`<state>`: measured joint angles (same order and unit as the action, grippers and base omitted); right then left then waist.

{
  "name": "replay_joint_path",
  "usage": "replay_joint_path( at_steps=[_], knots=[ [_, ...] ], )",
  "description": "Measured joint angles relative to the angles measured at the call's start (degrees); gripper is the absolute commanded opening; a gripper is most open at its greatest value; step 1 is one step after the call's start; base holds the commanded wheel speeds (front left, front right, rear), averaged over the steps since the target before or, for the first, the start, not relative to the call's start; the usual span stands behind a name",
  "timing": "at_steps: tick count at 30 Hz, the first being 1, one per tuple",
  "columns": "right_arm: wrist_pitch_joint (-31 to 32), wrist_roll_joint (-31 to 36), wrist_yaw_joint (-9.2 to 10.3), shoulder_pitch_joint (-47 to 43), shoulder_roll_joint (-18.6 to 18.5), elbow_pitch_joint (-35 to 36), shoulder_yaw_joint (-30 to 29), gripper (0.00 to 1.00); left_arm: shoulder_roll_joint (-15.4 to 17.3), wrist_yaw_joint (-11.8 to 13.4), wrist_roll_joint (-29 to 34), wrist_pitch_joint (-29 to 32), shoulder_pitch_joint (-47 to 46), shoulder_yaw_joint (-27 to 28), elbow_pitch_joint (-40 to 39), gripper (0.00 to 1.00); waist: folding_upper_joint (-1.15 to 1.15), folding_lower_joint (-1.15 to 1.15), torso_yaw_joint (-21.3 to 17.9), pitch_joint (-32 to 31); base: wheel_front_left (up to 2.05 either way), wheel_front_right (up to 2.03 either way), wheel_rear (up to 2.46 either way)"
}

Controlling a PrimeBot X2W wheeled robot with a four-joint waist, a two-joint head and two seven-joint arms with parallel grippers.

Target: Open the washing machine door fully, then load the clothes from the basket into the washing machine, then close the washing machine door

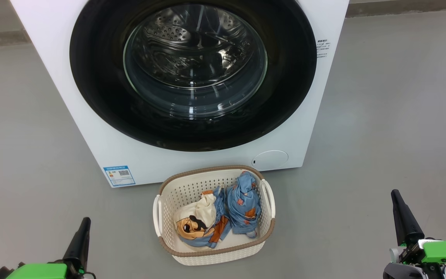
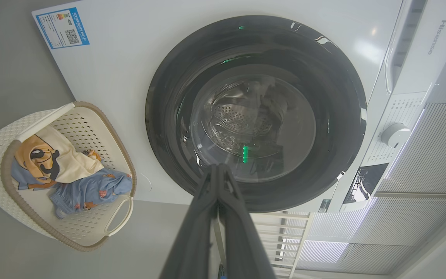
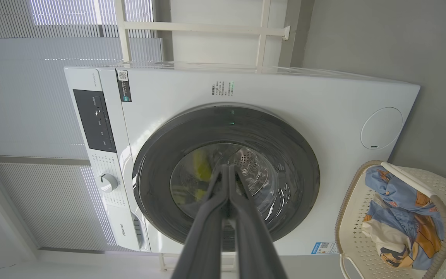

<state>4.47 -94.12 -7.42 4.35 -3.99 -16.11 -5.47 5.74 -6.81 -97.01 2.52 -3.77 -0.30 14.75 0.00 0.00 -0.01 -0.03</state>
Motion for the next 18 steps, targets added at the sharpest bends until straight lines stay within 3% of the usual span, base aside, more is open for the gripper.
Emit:
replay_joint_path(
  at_steps=[18],
  knots=[
    [0.0,0.0,0.0,0.0,0.0,0.0,0.0,0.0,-0.3,0.0,0.1,0.0,0.0,0.2,0.0,0.0,0.0,0.0,0.0,0.0,0.0,0.0,0.0]
  ],
)
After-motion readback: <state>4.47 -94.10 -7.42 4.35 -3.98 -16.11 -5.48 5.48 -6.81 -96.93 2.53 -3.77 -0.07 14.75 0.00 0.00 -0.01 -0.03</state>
